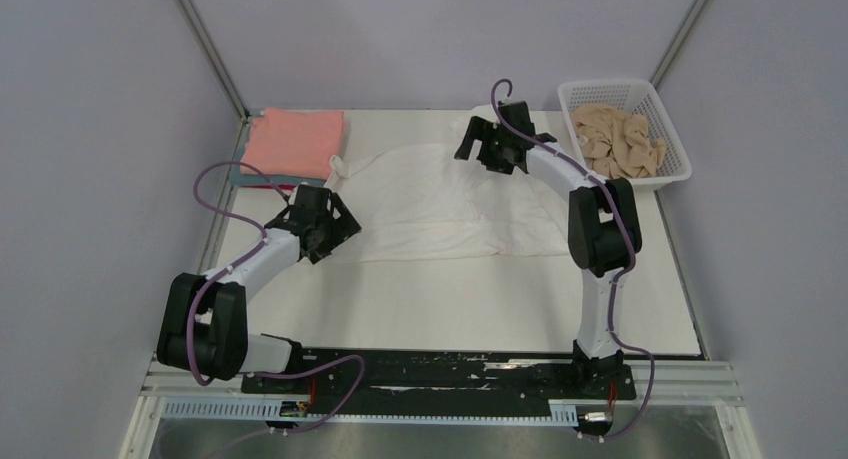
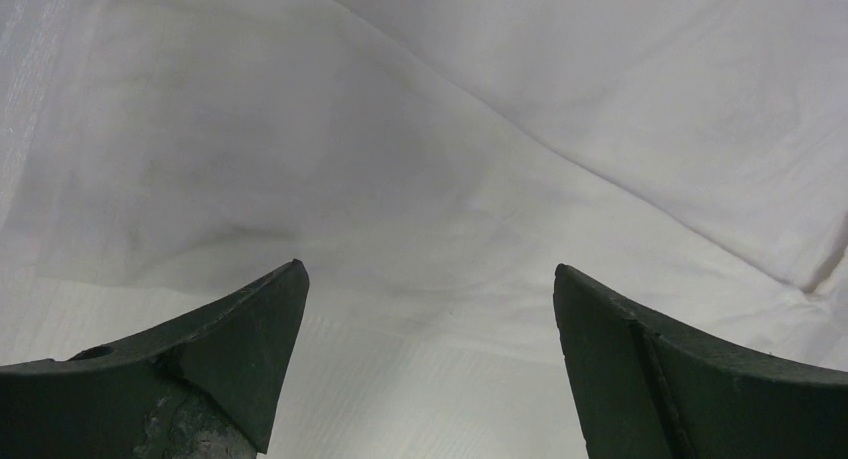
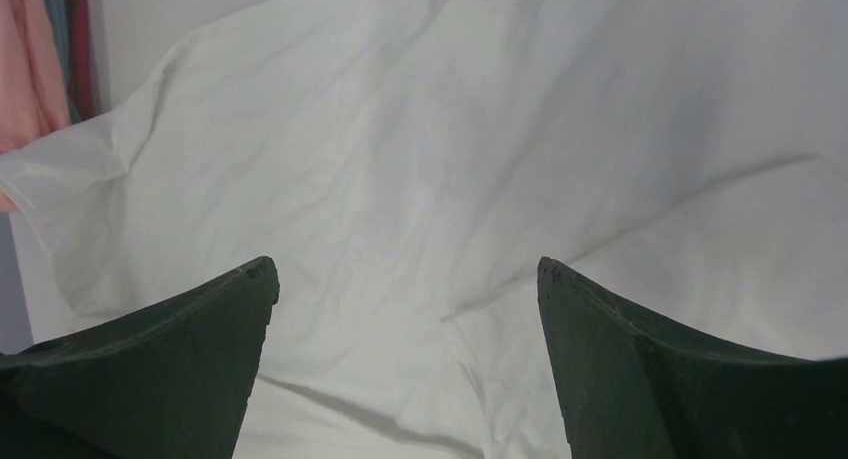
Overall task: Fold and stack the t-shirts
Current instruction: Fold the flattened tshirt in 1/3 of the way, then grab the side of the flattened tshirt furthest away from the robot with both arms
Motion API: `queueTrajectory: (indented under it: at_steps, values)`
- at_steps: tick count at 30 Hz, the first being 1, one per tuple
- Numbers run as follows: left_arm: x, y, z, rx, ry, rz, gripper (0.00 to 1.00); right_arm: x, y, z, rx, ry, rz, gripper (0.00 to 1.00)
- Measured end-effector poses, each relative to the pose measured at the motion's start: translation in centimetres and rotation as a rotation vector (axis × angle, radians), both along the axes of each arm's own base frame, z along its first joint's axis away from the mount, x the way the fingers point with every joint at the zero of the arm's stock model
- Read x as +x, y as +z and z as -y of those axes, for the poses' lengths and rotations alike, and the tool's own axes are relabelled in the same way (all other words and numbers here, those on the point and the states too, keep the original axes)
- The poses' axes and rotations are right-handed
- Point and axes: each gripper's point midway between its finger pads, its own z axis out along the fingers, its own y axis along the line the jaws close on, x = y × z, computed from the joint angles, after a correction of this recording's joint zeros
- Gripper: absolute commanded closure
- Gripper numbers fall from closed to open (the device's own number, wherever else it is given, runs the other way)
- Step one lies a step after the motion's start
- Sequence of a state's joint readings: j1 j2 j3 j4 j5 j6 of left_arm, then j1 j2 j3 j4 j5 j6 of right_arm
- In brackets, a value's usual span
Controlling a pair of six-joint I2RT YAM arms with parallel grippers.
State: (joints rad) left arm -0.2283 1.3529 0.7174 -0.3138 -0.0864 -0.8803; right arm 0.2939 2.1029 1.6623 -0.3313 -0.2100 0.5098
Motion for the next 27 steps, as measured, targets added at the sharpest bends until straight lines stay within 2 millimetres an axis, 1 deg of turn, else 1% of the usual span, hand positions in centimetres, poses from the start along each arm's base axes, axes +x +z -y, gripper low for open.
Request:
queueTrajectory:
  at_steps: [1, 2, 4, 7, 8, 9, 10, 12, 15, 16, 18, 19, 21, 24, 27]
  values:
    - [0.0, 0.2, 0.1, -0.002, -0.005, 0.004, 0.00, -0.4, 0.0, 0.5, -0.015, -0.015, -0.004, 0.00]
    - [0.2, 0.5, 0.3, -0.009, -0.014, 0.011, 0.00, -1.3, -0.2, 1.2, -0.034, -0.032, -0.010, 0.00]
    - [0.7, 1.1, 0.8, -0.031, -0.034, 0.033, 0.00, -3.6, -0.4, 2.6, -0.070, -0.060, -0.032, 0.00]
    - [1.9, 2.4, 2.3, -0.089, -0.088, 0.081, 0.00, -7.1, -0.3, 4.3, -0.105, -0.086, -0.050, 0.00]
    - [2.5, 2.8, 2.9, -0.107, -0.106, 0.095, 0.00, -7.8, -0.3, 4.6, -0.109, -0.088, -0.055, 0.00]
    - [3.2, 3.0, 3.4, -0.121, -0.121, 0.103, 0.00, -8.1, -0.4, 4.7, -0.110, -0.088, -0.058, 0.00]
    - [4.5, 3.3, 4.1, -0.141, -0.139, 0.111, 0.00, -8.4, -0.6, 4.8, -0.112, -0.086, -0.063, 0.00]
    - [6.4, 3.2, 5.1, -0.164, -0.164, 0.114, 0.00, -8.7, -1.6, 4.8, -0.118, -0.085, -0.082, 0.00]
    - [7.8, 2.0, 6.3, -0.196, -0.196, 0.093, 0.00, -9.6, -3.4, 5.2, -0.134, -0.086, -0.120, 0.00]
    - [7.8, 1.2, 6.6, -0.208, -0.206, 0.074, 0.00, -10.2, -4.3, 5.5, -0.143, -0.089, -0.139, 0.00]
    - [7.1, -0.5, 6.9, -0.227, -0.219, 0.025, 0.00, -11.6, -6.0, 6.0, -0.160, -0.094, -0.183, 0.00]
    - [6.9, -0.7, 7.1, -0.236, -0.224, 0.024, 0.00, -12.3, -6.8, 6.4, -0.173, -0.099, -0.197, 0.00]
    - [6.8, -0.6, 7.2, -0.251, -0.231, 0.040, 0.00, -12.8, -6.3, 6.5, -0.157, -0.104, -0.177, 0.00]
    - [6.1, -0.6, 7.3, -0.270, -0.239, 0.069, 0.00, -15.2, -6.6, 7.3, -0.161, -0.110, -0.185, 0.00]
    - [4.3, -0.6, 7.4, -0.291, -0.250, 0.088, 0.00, -18.0, -6.7, 8.0, -0.150, -0.115, -0.188, 0.00]
